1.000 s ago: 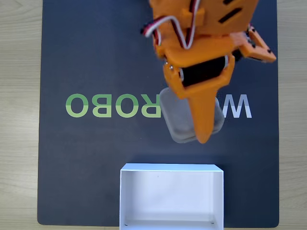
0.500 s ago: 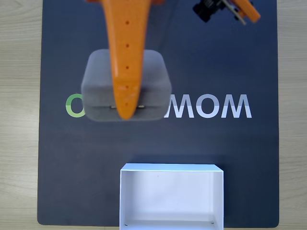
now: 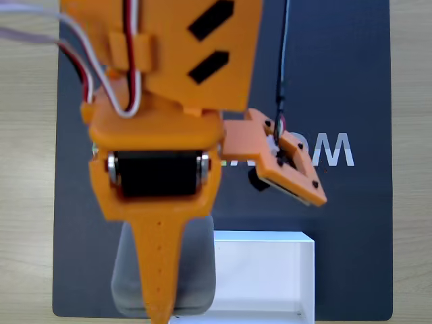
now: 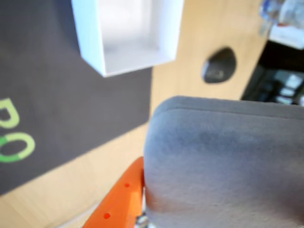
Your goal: Grab the usb to bin
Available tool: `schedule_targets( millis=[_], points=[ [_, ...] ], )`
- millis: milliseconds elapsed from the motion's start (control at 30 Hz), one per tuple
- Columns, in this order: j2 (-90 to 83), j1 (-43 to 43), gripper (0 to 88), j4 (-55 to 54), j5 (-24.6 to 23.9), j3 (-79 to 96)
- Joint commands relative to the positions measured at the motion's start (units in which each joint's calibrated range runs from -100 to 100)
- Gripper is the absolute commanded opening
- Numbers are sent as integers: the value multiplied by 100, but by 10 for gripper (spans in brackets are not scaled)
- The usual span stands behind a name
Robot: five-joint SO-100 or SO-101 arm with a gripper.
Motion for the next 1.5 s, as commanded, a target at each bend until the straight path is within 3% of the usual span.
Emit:
schedule_targets(
  millis=[0, 333, 1033, 1467],
  points=[
    [996, 26, 98, -30, -364, -1195],
    [3107, -571, 98, 668, -406, -3418],
    [3938, -942, 107, 633, -411, -3833],
    [3904, -967, 241, 703, -385, -3824]
  ],
)
